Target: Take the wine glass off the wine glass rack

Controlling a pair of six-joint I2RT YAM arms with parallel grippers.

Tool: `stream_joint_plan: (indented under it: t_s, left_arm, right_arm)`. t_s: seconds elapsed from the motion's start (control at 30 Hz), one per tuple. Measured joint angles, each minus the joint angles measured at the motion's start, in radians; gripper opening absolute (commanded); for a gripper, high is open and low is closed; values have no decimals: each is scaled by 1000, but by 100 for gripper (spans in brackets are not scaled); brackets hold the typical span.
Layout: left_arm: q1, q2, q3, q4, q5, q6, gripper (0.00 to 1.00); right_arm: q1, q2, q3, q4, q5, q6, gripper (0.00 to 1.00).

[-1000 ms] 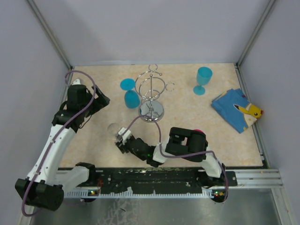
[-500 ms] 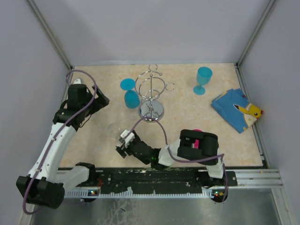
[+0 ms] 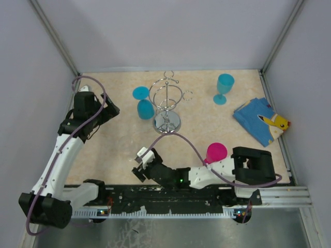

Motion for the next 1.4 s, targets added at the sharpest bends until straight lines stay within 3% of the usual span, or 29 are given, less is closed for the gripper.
stream_joint_plan:
  t_s: [0.2, 0.4, 0.57, 1.0, 1.4]
  left_arm:
    - [5, 24, 4, 0, 20, 16, 98]
    - [5, 82, 12, 9, 60, 24, 97]
    - [5, 157, 45, 47, 86, 11, 96]
    - [6, 151, 44, 329, 195, -133, 64]
    - [7, 262, -8, 584, 388, -259, 58]
  right_arm:
    - [17, -184, 144, -414, 33, 150, 70]
    - [19, -422, 233, -634, 58, 201, 70]
    - [20, -558, 240, -724, 145, 191, 72]
    - [20, -826, 91, -872, 275, 228, 71]
    - [20, -932, 57, -946, 293, 288, 70]
